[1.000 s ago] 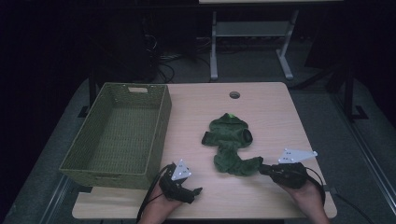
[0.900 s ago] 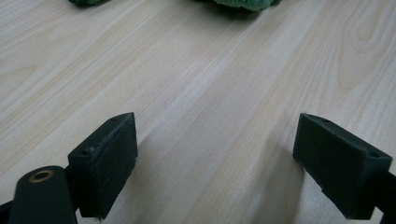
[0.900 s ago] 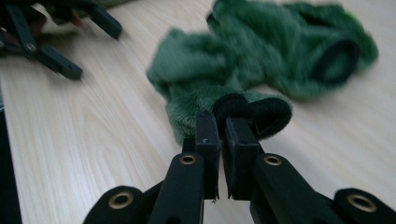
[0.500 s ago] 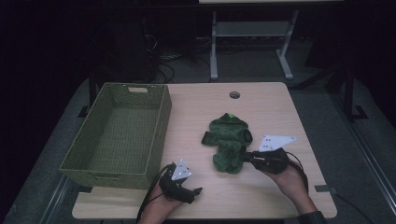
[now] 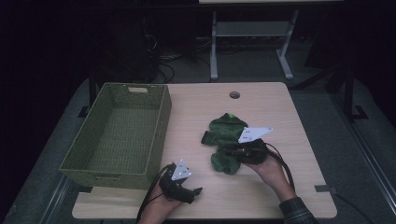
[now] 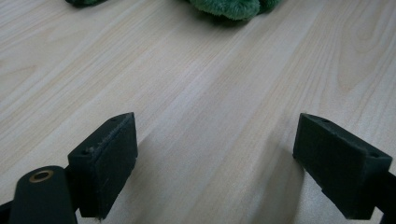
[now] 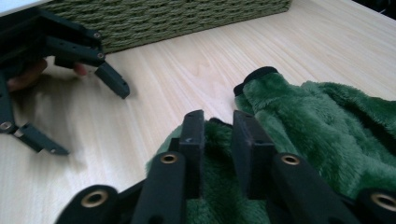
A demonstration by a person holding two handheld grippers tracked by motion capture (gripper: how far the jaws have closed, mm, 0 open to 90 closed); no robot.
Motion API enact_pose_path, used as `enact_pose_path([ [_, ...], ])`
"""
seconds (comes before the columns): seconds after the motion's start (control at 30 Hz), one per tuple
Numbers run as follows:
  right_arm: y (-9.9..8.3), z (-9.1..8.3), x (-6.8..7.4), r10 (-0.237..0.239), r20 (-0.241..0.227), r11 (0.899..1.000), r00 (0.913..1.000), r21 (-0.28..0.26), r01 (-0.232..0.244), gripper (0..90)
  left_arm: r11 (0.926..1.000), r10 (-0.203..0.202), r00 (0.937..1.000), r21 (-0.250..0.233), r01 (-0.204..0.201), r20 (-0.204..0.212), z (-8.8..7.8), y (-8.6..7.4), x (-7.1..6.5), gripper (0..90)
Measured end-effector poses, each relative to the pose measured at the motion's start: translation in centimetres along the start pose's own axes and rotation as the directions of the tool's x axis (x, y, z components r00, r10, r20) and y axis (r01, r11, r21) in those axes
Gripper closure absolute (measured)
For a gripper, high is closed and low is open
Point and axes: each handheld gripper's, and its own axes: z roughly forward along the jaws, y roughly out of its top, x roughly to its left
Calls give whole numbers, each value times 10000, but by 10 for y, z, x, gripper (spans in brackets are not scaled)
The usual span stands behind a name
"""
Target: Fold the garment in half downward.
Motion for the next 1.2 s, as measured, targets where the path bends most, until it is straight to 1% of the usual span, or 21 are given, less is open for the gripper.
enact_pose_path([
  [0.07, 0, 0, -1, 146, 92, 9999, 9999, -77, -145, 757, 10000, 0, 10000, -3, 0, -1, 0, 0, 0, 132],
  [0.13, -1, -2, -4, 325, 192, 9993, 9993, -212, -321, 815, 10000, 3, 10000, -4, -3, -14, 0, 0, 0, 132],
  [0.2, -3, -3, -7, 553, 420, 9984, 9976, -156, -547, 853, 10000, 4, 10000, -5, -4, -16, 0, 0, 0, 131],
  [0.27, -5, 0, -11, 747, 560, 9972, 9956, -70, -745, 874, 10000, 1, 10000, -5, -1, -15, 0, 0, 0, 131],
  [0.3, -7, 4, -13, 837, 535, 9965, 9951, -8, -837, 877, 10000, 55, 10000, 29, -55, -32, 0, 0, 0, 131],
  [0.33, -8, 9, -13, 969, 488, 9951, 9941, 151, -977, 882, 10000, 12, 10000, 35, -12, -1, 0, 0, 0, 131],
  [0.4, -10, 20, -13, 892, 387, 9949, 9953, 435, -908, 888, 10000, -5, 10000, 32, 5, 15, 0, 0, 0, 131],
  [0.43, -11, 25, -11, 968, 320, 9931, 9948, 628, -987, 891, 10000, -6, 10000, 32, 6, 15, 0, 0, 0, 131],
  [0.53, -17, 38, -10, 899, 182, 9897, 9958, 1100, -914, 898, 10000, -9, 10000, 24, 9, 13, 0, 0, 0, 131],
  [0.57, -19, 40, -10, 1054, 122, 9869, 9944, 1218, -1061, 899, 10000, -48, 10000, -7, 48, 10, 0, 0, 0, 131],
  [0.63, -24, 42, -11, 1322, -29, 9839, 9912, 1221, -1308, 900, 10000, -44, 10000, -5, 44, 9, 0, 0, 0, 131],
  [0.67, -26, 42, -12, 1492, -153, 9803, 9887, 1329, -1458, 900, 10000, -41, 10000, 1, 41, 3, 0, 0, 0, 131],
  [0.7, -28, 41, -14, 1751, -280, 9755, 9842, 1403, -1695, 900, 10000, -42, 10000, -1, 42, 2, 0, 0, 0, 131],
  [0.73, -29, 40, -15, 1852, -357, 9725, 9821, 1503, -1779, 900, 10000, -44, 10000, -5, 44, 5, 0, 0, 0, 131],
  [0.8, -31, 38, -14, 1873, -467, 9709, 9812, 1603, -1777, 900, 10000, -42, 10000, -6, 42, 4, 0, 0, 0, 131],
  [0.83, -32, 38, -14, 1814, -497, 9720, 9821, 1610, -1714, 900, 10000, -41, 10000, -6, 41, 7, 0, 0, 0, 131],
  [1.0, -34, 38, -13, 1792, -501, 9744, 9825, 1468, -1702, 900, 10000, -43, 10000, 5, 43, 21, 0, 0, 0, 131],
  [1.07, -32, 36, -13, 1637, -380, 9777, 9858, 1395, -1570, 899, 10000, -48, 10000, 13, 48, 23, 0, 0, 0, 131],
  [1.1, -31, 35, -12, 1579, -292, 9799, 9870, 1278, -1530, 893, 10000, -48, 10000, 10, 48, 29, 0, 0, 0, 131],
  [1.17, -27, 29, -12, 1450, -147, 9835, 9893, 1111, -1425, 828, 10000, -13, 10000, 19, 12, 42, 0, 0, 0, 130],
  [1.2, -25, 26, -12, 1476, -116, 9844, 9890, 983, -1458, 805, 10000, -21, 10000, 38, 21, 46, 1, 1, 0, 129],
])
